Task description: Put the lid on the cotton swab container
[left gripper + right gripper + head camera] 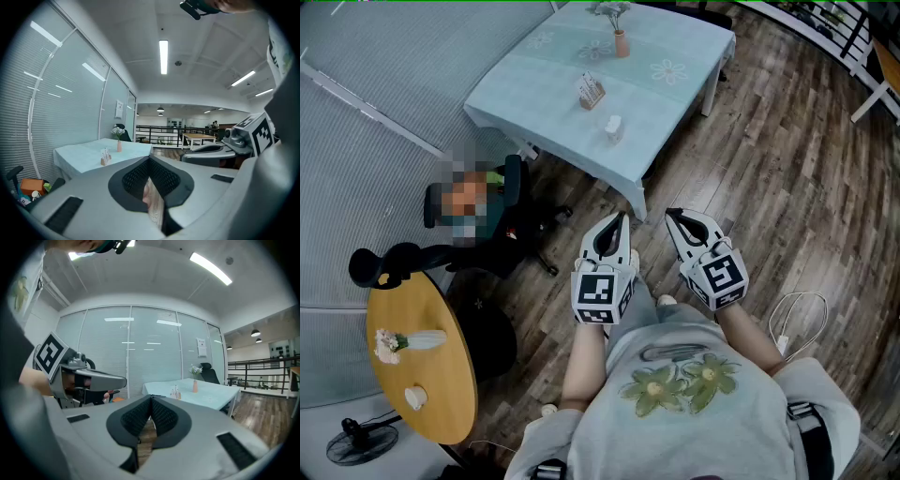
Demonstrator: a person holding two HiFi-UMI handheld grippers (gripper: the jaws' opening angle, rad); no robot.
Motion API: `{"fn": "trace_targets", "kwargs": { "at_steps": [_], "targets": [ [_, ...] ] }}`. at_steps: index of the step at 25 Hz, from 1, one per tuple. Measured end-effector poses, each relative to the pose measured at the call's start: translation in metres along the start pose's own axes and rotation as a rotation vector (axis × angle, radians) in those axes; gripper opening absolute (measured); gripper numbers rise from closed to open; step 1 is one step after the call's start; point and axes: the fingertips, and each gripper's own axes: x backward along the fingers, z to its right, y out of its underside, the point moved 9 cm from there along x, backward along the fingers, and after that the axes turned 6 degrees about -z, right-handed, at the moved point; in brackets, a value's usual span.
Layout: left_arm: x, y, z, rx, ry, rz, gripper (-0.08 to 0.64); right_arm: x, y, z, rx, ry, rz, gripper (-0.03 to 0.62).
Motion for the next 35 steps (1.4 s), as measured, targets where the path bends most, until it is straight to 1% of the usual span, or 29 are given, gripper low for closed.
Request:
{"fn": "trace_targets", "kwargs": {
  "at_steps": [4, 7, 14, 19, 23, 24, 25, 28, 29, 30, 31, 32, 33, 35],
  "targets": [
    [-0.017, -0.005, -0.022, -0.012, 0.003, -0.007, 0.003, -0.024, -0.008, 0.006, 0.024, 0.001, -0.003, -0.002],
    [-0.033, -0.009, -0.04, -0.019, 0.018, -0.015, 0.003, -0.044, -0.013, 0.012, 0.023, 0.007, -0.008, -0.002],
    [-0.072, -0.027, -0.094, -0.033, 0.061, -0.01, 0.003, -0.1, -0.034, 0.033, 0.023, 0.046, 0.016, 0.002],
    [-0.097, -0.039, -0.133, -0.048, 0.062, -0.004, 0.003, -0.138, -0.047, 0.045, 0.037, 0.075, 0.036, 0.002],
    [-0.111, -0.045, -0.162, -0.048, 0.082, 0.001, 0.003, -0.166, -0.054, 0.051, 0.037, 0.094, 0.033, 0.003],
    [-0.115, -0.047, -0.169, -0.046, 0.089, 0.001, 0.003, -0.172, -0.056, 0.052, 0.035, 0.095, 0.029, 0.025],
    [-0.119, -0.047, -0.176, -0.045, 0.094, -0.002, 0.003, -0.179, -0.057, 0.054, 0.032, 0.095, 0.024, 0.071],
    [-0.13, -0.047, -0.198, -0.055, 0.088, -0.017, 0.004, -0.197, -0.058, 0.057, 0.034, 0.095, 0.01, 0.084],
    [-0.133, -0.047, -0.205, -0.057, 0.09, -0.02, 0.005, -0.201, -0.057, 0.058, 0.036, 0.095, 0.008, 0.119],
    [-0.136, -0.046, -0.212, -0.058, 0.101, -0.024, 0.006, -0.205, -0.056, 0.059, 0.037, 0.095, 0.006, 0.137],
    [-0.139, -0.046, -0.217, -0.059, 0.118, -0.029, 0.034, -0.209, -0.056, 0.06, 0.037, 0.096, 0.006, 0.157],
    [-0.143, -0.046, -0.222, -0.064, 0.139, -0.035, 0.079, -0.212, -0.056, 0.061, 0.036, 0.096, 0.006, 0.186],
    [-0.147, -0.046, -0.227, -0.075, 0.157, -0.042, 0.104, -0.216, -0.056, 0.063, 0.037, 0.095, 0.004, 0.206],
    [-0.157, -0.047, -0.235, -0.119, 0.184, -0.06, 0.155, -0.224, -0.055, 0.068, 0.041, 0.089, -0.007, 0.254]
  ]
}}
